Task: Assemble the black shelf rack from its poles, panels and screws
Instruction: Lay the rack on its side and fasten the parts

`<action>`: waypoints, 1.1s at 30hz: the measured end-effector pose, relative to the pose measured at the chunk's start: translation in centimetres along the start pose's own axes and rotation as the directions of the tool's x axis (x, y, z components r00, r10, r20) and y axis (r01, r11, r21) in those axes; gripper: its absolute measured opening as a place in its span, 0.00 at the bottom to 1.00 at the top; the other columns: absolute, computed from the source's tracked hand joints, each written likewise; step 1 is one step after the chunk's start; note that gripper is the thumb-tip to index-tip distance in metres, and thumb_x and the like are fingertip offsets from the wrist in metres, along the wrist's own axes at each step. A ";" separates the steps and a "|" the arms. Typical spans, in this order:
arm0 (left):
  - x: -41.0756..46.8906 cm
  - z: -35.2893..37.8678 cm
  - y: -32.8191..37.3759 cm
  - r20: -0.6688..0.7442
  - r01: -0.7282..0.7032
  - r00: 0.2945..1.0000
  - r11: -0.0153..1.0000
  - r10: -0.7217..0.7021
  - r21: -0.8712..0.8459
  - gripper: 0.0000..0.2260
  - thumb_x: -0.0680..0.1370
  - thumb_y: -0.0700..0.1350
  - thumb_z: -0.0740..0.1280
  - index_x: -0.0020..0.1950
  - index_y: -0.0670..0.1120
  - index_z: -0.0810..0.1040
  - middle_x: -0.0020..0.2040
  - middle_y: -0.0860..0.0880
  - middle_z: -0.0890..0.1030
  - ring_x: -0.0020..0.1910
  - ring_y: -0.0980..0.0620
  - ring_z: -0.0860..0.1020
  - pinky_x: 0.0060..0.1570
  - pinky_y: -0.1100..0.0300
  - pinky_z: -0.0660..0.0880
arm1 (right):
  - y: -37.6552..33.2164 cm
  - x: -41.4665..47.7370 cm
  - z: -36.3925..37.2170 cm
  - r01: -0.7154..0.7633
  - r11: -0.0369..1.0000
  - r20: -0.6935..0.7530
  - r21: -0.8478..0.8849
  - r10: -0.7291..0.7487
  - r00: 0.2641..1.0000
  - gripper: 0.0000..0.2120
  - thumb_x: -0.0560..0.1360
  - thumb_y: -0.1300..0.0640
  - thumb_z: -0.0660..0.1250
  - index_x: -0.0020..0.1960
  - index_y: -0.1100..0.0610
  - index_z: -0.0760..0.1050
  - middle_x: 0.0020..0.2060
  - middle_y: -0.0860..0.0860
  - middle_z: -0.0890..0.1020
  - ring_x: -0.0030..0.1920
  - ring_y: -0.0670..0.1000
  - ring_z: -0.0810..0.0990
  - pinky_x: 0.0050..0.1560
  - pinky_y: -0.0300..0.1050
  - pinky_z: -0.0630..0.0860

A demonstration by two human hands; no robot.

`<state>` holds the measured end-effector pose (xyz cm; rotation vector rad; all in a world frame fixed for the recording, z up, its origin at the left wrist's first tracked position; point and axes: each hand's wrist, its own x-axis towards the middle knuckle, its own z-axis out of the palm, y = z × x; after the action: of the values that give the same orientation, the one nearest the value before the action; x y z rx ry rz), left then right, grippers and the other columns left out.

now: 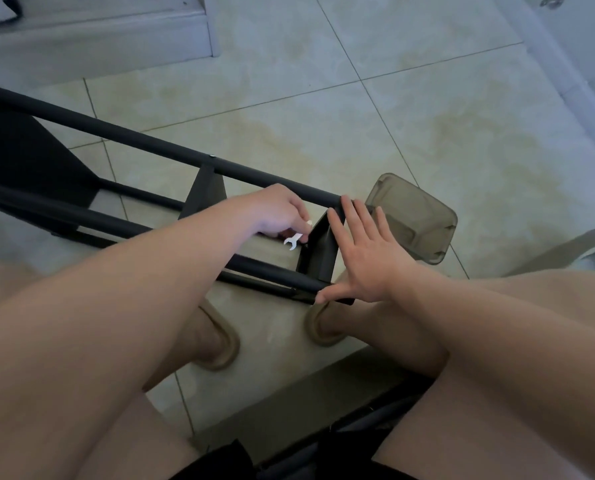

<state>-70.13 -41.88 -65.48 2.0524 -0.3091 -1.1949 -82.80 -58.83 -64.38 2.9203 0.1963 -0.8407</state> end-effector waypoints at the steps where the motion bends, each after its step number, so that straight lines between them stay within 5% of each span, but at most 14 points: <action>1: 0.5 0.0 0.3 0.024 0.013 1.000 1.000 -0.013 0.000 0.01 0.77 0.44 0.71 0.46 0.47 0.82 0.38 0.52 0.87 0.38 0.55 0.79 0.38 0.62 0.73 | 0.1 0.1 0.0 0.006 1.000 0.001 0.004 -0.006 1.000 0.69 0.58 0.13 0.48 0.80 0.58 0.27 0.78 0.61 0.28 0.79 0.61 0.29 0.78 0.64 0.34; 9: 2.5 1.5 -1.9 0.070 0.173 0.982 0.985 -0.173 0.001 0.03 0.75 0.47 0.74 0.46 0.50 0.83 0.44 0.54 0.84 0.41 0.56 0.82 0.39 0.61 0.77 | 0.7 0.0 0.3 0.026 0.997 -0.048 0.068 -0.022 0.999 0.72 0.57 0.13 0.50 0.80 0.59 0.29 0.79 0.59 0.29 0.79 0.61 0.28 0.79 0.62 0.35; 17: 2.8 1.5 -1.8 0.126 0.166 0.981 0.974 -0.147 -0.154 0.05 0.75 0.42 0.75 0.45 0.48 0.80 0.37 0.53 0.86 0.36 0.58 0.84 0.45 0.59 0.77 | 0.9 0.7 0.0 0.034 0.992 -0.019 0.124 -0.032 0.999 0.74 0.53 0.13 0.52 0.80 0.59 0.28 0.78 0.60 0.28 0.78 0.62 0.27 0.79 0.60 0.34; 33: 2.1 1.7 -1.1 0.160 0.227 0.967 0.952 -0.196 -0.206 0.05 0.79 0.46 0.70 0.52 0.48 0.83 0.44 0.53 0.87 0.47 0.55 0.84 0.49 0.57 0.77 | 0.2 0.8 0.0 0.024 0.985 -0.034 0.171 -0.019 0.999 0.75 0.52 0.13 0.51 0.80 0.59 0.29 0.78 0.59 0.28 0.78 0.61 0.28 0.79 0.59 0.34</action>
<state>-70.58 -43.00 -68.15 1.8453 -0.0144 -1.4365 -82.12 -58.98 -64.77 3.0982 0.1656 -0.8550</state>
